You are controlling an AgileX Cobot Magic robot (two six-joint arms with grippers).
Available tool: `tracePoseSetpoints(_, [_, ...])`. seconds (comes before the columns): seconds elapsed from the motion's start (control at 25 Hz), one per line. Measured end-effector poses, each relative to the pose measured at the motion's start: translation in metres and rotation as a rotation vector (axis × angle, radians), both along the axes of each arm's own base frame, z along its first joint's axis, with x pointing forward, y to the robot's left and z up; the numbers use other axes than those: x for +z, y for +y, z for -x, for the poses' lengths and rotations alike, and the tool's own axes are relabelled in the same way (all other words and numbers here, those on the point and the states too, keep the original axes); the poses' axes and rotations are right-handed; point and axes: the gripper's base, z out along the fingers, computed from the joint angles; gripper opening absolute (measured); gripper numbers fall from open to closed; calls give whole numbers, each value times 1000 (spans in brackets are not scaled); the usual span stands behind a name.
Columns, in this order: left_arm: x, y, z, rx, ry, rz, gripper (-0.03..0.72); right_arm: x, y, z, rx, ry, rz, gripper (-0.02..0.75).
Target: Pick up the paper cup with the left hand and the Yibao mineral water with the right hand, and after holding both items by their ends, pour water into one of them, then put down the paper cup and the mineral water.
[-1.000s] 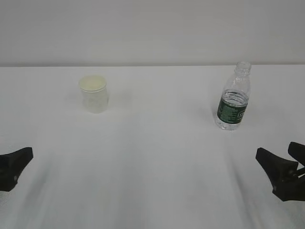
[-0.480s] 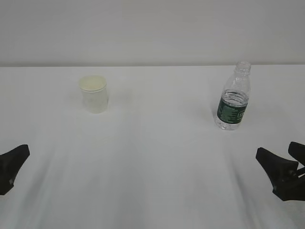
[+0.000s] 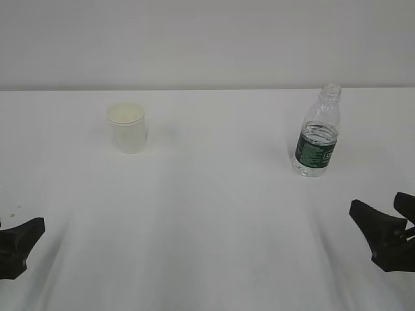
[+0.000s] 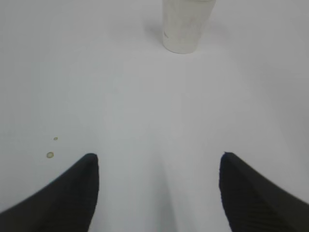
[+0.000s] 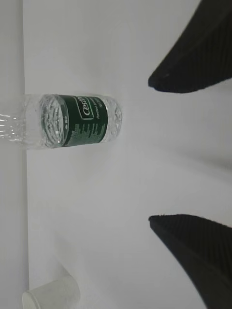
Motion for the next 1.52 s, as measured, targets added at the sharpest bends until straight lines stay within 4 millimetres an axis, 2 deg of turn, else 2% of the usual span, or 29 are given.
tracePoseSetpoints(0.6, [8,-6,-22,12,-65,22,545,3,1,-5,0,-19,-4,592])
tracePoseSetpoints(1.04, [-3,-7,-24,12,-15,5,543,3,0,-6,-10,-22,-5,594])
tracePoseSetpoints(1.28, [-3,-7,-24,12,-15,5,542,4,1,-11,0,-44,27,636])
tracePoseSetpoints(1.52, [-3,-7,-24,12,-15,5,540,-9,4,-20,37,-1,111,644])
